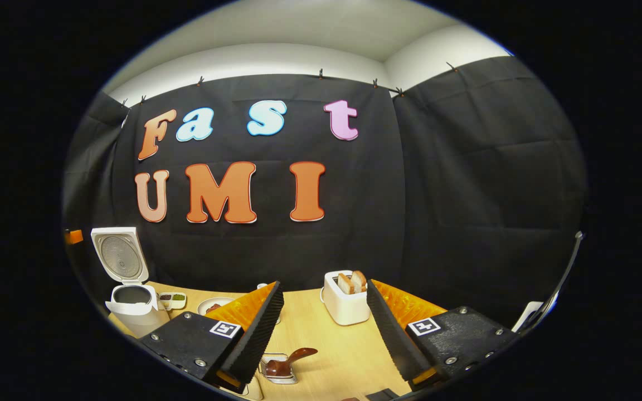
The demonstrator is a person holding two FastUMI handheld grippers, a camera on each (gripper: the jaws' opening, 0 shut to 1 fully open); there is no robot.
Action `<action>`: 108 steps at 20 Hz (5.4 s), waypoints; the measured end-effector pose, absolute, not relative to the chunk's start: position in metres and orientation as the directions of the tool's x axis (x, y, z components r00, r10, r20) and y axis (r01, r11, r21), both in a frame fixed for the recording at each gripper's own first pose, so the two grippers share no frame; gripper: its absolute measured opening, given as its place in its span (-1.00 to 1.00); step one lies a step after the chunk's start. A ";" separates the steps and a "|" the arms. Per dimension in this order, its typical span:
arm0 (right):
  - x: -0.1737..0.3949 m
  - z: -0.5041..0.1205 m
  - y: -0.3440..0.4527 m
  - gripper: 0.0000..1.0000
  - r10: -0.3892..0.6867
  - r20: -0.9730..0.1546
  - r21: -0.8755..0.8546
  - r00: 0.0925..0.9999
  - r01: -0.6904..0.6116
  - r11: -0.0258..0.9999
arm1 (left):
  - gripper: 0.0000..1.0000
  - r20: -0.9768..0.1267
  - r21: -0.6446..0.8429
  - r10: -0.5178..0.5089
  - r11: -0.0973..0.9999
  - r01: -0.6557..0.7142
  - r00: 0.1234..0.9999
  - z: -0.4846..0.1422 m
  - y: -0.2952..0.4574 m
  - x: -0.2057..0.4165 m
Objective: Close the left gripper, press the button to open the rice cooker; take a wooden spoon from the chopstick holder with the right hand, scoop a spoonful of rice and pour it into the rice cooker, then put the wooden spoon back into the chopstick holder.
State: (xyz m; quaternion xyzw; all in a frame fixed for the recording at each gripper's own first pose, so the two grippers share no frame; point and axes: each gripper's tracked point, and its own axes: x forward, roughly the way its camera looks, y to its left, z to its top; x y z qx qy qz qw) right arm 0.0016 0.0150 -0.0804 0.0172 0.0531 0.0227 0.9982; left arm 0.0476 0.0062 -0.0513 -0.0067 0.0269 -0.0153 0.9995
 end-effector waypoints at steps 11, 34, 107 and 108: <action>0.030 -0.204 0.034 0.87 0.145 -0.286 0.173 0.947 -0.098 0.980 | 0.75 0.012 0.001 0.088 0.996 -0.089 0.996 -0.027 0.032 0.008; 0.058 -0.328 0.089 -0.46 0.355 -0.453 0.615 0.818 -0.002 0.789 | 0.94 0.029 0.029 0.342 0.939 -0.343 0.939 -0.029 0.096 -0.057; -0.090 -0.333 0.277 -0.93 0.429 -0.506 0.616 0.748 -0.035 0.787 | 0.96 -0.094 0.132 0.077 0.989 -0.064 0.993 -0.074 0.148 0.042; -0.088 -0.336 0.275 -0.93 0.425 -0.515 0.646 0.745 0.011 0.763 | 0.96 -0.094 0.129 0.075 0.990 -0.063 0.993 -0.075 0.145 0.046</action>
